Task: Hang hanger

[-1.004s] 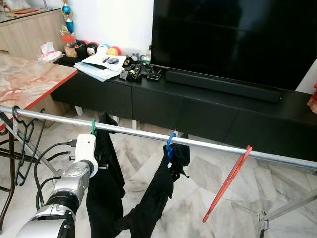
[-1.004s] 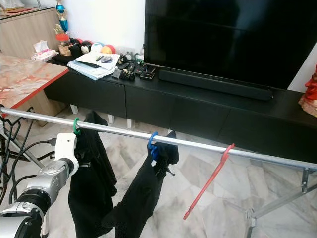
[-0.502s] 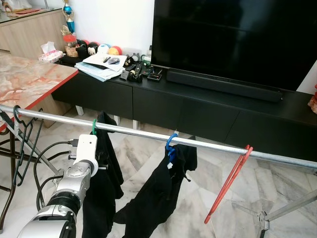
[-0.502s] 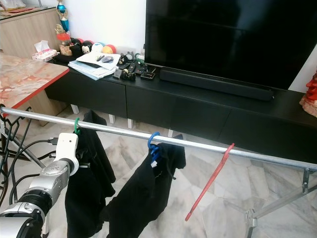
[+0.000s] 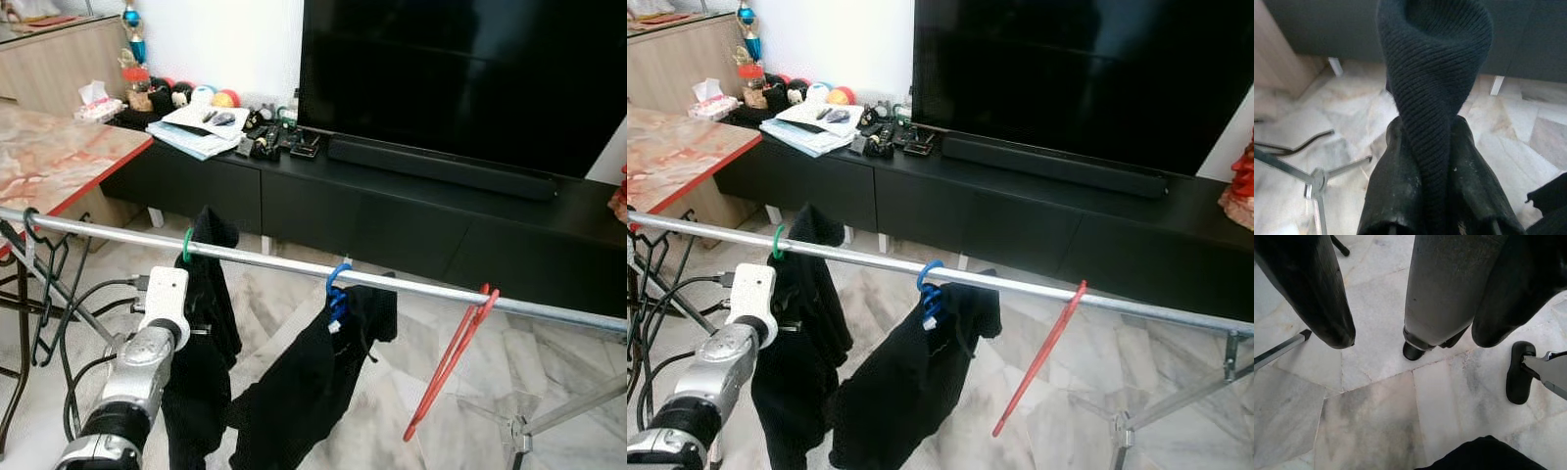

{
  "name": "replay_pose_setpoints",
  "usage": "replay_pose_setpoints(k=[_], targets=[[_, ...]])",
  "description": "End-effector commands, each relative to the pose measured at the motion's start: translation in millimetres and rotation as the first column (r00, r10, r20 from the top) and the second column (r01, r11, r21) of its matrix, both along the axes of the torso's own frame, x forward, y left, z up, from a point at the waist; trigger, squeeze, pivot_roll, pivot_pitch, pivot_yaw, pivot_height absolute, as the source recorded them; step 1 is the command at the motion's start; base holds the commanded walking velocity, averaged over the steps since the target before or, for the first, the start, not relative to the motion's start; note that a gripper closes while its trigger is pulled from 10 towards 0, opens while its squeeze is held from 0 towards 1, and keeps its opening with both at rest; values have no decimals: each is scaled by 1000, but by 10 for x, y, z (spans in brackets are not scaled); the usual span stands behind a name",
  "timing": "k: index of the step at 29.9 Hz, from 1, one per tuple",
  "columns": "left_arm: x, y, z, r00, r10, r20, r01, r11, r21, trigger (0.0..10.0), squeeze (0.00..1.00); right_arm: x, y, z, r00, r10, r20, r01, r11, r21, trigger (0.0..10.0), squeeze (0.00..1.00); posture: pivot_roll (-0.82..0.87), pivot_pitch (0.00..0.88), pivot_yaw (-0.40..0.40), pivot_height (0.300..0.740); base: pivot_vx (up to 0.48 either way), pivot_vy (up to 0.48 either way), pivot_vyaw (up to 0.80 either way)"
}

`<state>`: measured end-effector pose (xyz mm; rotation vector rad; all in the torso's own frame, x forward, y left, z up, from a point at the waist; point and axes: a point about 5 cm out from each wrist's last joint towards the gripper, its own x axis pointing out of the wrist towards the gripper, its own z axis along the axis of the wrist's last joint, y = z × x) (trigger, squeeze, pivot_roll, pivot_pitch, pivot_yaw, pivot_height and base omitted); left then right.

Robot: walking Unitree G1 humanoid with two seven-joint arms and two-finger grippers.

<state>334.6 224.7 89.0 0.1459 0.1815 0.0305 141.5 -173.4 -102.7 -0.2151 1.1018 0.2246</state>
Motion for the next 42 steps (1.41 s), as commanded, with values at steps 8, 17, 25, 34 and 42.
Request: replay_pose_setpoints(k=[8, 17, 25, 34, 42], targets=[[-424, -82, -42, 994, -94, 51, 91, 994, 61, 0, 0, -6, -38, 3, 1000, -11, 6, 11, 1000, -6, 10000, 0, 109, 0, -49, 740, 0, 0, 0], [-700, -119, -147, 998, -65, 2, 65, 995, 69, 10000, 0, -9, -48, 3, 1000, -22, 11, 23, 1000, -3, 10000, 0, 117, 0, -45, 740, 0, 0, 0], [-730, -203, -161, 998, -68, -16, 69, 996, 53, 10000, 0, -23, -31, -5, 1000, -22, 4, 22, 1000, -10, 10000, 0, 109, 0, -26, 740, 0, 118, 0], [-679, -256, -119, 996, -85, -10, 85, 994, 69, 10000, 0, -41, -7, -14, 999, -49, -2, 49, 999, 1, 10000, 0, 107, 0, -15, 740, 0, 477, -317], [-685, -277, -87, 995, -98, 8, 97, 993, 73, 10000, 0, -35, -1, -13, 999, -45, -3, 45, 999, 4, 10000, 0, 112, 0, -17, 740, 0, 358, -764]])
